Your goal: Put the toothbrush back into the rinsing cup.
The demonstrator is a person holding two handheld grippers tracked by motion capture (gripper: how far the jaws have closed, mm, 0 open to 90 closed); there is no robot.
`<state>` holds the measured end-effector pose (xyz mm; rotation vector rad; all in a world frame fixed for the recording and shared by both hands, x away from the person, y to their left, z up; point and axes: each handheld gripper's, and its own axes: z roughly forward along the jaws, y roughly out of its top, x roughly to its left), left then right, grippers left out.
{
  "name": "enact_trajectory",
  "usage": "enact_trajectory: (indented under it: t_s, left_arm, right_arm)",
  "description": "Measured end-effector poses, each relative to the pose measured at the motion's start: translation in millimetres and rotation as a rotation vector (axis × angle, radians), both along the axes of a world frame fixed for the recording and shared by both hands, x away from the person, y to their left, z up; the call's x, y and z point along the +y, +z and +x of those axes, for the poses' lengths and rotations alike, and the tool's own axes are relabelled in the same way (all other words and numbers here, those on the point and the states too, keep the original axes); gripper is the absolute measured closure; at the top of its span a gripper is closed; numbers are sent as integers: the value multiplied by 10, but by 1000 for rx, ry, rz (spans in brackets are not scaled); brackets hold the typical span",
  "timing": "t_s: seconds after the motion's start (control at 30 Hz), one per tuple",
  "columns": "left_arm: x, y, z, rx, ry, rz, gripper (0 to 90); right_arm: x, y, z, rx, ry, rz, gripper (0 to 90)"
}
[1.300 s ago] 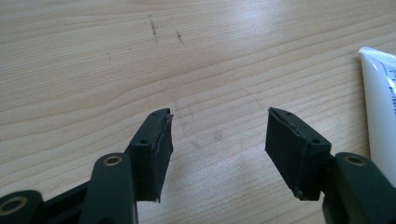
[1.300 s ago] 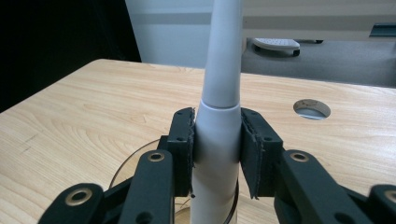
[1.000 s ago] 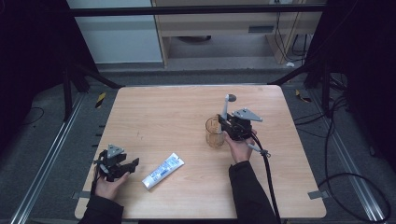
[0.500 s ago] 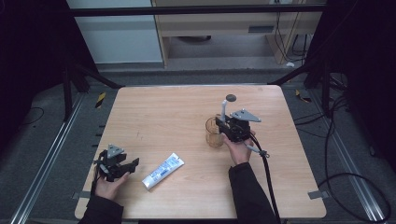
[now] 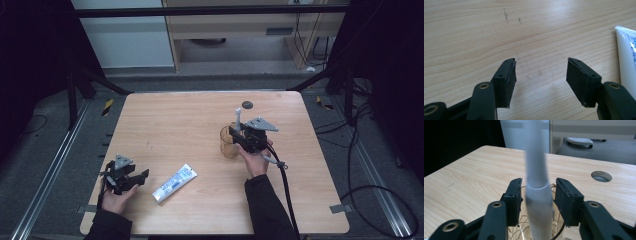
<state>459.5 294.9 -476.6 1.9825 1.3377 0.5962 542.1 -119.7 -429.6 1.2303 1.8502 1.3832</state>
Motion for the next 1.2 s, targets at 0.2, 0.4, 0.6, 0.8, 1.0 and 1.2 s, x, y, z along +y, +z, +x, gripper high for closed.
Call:
enact_trajectory:
  t_s: [0.2, 0.4, 0.6, 0.8, 1.0, 1.2]
  left_arm:
    - [0, 16, -9, -9, -1, -13, 402]
    - [1, 43, -23, -16, -5, -23, 412]
    - [10, 72, -37, -22, -10, -34, 430]
    - [-17, 112, -74, -34, -36, -30, 468]
    - [-96, 153, -134, -57, -77, 2, 515]
    - [-162, 156, -171, -41, -129, -5, 613]
  right_arm:
    - [23, 50, -30, -5, -4, -11, 359]
    - [0, 147, -113, -5, -7, -27, 266]
    - [-71, 256, -255, 13, 32, -40, 256]
    - [-186, 321, -458, 42, 67, -99, 302]
    - [-438, 268, -670, 48, 51, -131, 376]
    - [-731, 139, -805, 69, 10, -159, 411]
